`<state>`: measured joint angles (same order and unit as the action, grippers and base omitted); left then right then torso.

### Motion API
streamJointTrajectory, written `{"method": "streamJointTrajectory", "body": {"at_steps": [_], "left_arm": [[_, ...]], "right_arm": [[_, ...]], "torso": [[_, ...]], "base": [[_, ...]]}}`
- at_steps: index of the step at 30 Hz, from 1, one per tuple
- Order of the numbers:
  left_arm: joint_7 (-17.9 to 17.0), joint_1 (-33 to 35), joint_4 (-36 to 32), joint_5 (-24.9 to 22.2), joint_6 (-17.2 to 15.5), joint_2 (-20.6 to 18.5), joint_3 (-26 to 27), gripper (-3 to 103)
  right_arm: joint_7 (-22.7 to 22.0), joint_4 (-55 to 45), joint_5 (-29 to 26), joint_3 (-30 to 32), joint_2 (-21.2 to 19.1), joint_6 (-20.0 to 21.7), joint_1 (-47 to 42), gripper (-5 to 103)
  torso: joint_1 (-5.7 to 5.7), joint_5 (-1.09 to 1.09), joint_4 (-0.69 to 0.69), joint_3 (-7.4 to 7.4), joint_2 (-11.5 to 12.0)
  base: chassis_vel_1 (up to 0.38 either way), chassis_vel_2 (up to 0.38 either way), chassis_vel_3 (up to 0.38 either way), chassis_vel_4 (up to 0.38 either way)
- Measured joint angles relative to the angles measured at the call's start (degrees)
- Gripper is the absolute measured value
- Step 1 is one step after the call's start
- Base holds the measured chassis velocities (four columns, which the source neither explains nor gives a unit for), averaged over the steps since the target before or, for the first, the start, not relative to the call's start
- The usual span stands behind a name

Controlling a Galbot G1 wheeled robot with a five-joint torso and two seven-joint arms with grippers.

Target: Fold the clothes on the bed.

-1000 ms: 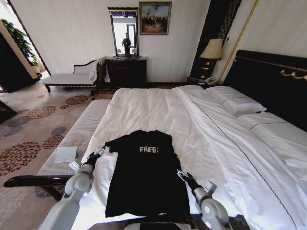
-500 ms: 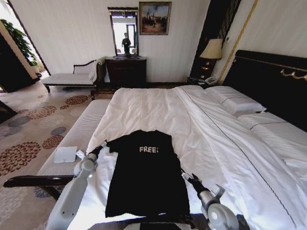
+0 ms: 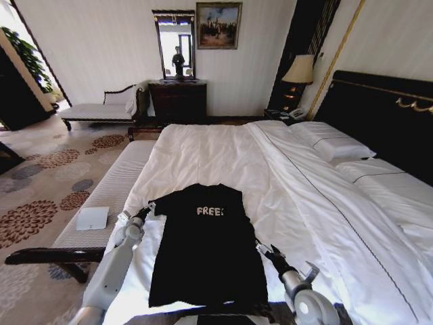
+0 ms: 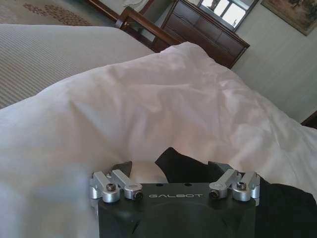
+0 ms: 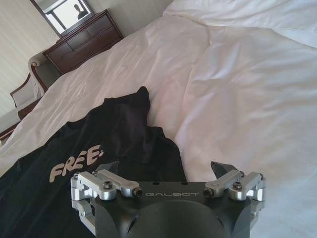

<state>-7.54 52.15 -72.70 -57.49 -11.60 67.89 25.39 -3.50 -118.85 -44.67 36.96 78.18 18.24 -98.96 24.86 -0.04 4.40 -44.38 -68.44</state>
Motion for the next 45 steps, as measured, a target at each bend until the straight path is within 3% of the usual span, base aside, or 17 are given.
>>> {"method": "streamJointTrajectory", "body": {"at_steps": [6,10,12,14,18,22,24,26,27,31,42,45], "left_arm": [[0.0,-1.17,0.46,0.21,0.09,0.21,-0.47,84],[-0.01,-2.2,1.61,0.48,0.12,0.5,-0.88,76],[-0.01,-2.57,2.06,0.66,0.12,0.63,-1.14,67],[0.0,-2.62,2.17,0.71,0.12,0.66,-1.22,67],[0.1,-2.62,2.63,0.81,0.12,0.67,-1.31,45],[0.54,-2.3,2.47,1.23,0.31,0.5,-1.31,34],[0.59,-2.15,2.12,1.31,0.38,0.4,-1.3,23],[0.59,-2.13,2.04,1.33,0.38,0.39,-1.29,23],[0.59,-2.1,1.9,1.41,0.4,0.36,-1.29,13],[0.83,-2.12,1.81,1.65,0.49,0.26,-1.32,3],[2.02,-2.31,0.95,3.73,1.09,-0.22,-1.79,0],[2.0,-1.85,-1.71,8.24,1.82,-0.74,-3.01,0]], "right_arm": [[0.0,-0.21,-0.06,0.51,-0.03,-0.01,-0.42,100],[-0.01,-0.7,-0.19,0.83,0.0,-0.03,-0.73,100],[-0.04,-0.92,-0.34,1.06,-0.01,-0.05,-0.85,100],[-0.07,-1.01,-0.41,1.18,-0.05,-0.06,-0.89,100],[-0.19,-1.29,-0.97,1.45,-0.15,-0.07,-0.93,100],[-0.25,-1.45,-1.19,1.49,-0.16,-0.07,-0.95,100],[-0.27,-1.48,-1.22,1.5,-0.13,-0.07,-0.97,100],[-0.28,-1.48,-1.22,1.49,-0.13,-0.07,-0.97,100],[-0.29,-1.48,-1.24,1.47,-0.12,-0.07,-0.97,100],[-0.3,-1.48,-1.27,1.45,-0.12,-0.07,-0.95,100],[-0.3,-1.44,-1.44,1.72,-0.04,-0.07,-1.25,100],[-0.32,-1.11,-1.67,1.72,-0.1,-0.09,-1.06,100]], "torso": [[0.0,0.01,0.0,0.0,0.0],[0.0,0.0,0.01,0.0,0.0],[0.0,0.01,0.01,0.0,0.0],[0.0,0.0,0.01,0.0,0.0],[0.0,0.0,0.0,0.01,0.0],[0.0,0.0,0.0,0.01,0.0],[0.0,0.0,0.0,0.01,-0.01],[0.0,0.0,0.0,0.01,-0.01],[0.0,0.0,0.0,0.01,0.0],[0.0,0.0,0.0,0.01,0.0],[0.0,0.0,0.0,0.01,0.0],[0.0,0.0,0.0,0.01,0.0]], "base": [[0.0,0.0,0.0,0.0],[0.0,0.0,0.0,0.0],[0.0,0.0,0.0,0.0],[0.0,0.0,0.0,0.0],[0.0,0.0,0.0,0.0],[0.0,0.0,0.0,0.0],[0.0,0.0,0.0,0.0],[0.0,0.0,0.0,0.0],[0.0,0.0,0.0,0.0],[0.0,0.0,0.0,0.0],[0.0,0.0,0.0,0.0],[0.0,0.0,0.0,0.0]]}}
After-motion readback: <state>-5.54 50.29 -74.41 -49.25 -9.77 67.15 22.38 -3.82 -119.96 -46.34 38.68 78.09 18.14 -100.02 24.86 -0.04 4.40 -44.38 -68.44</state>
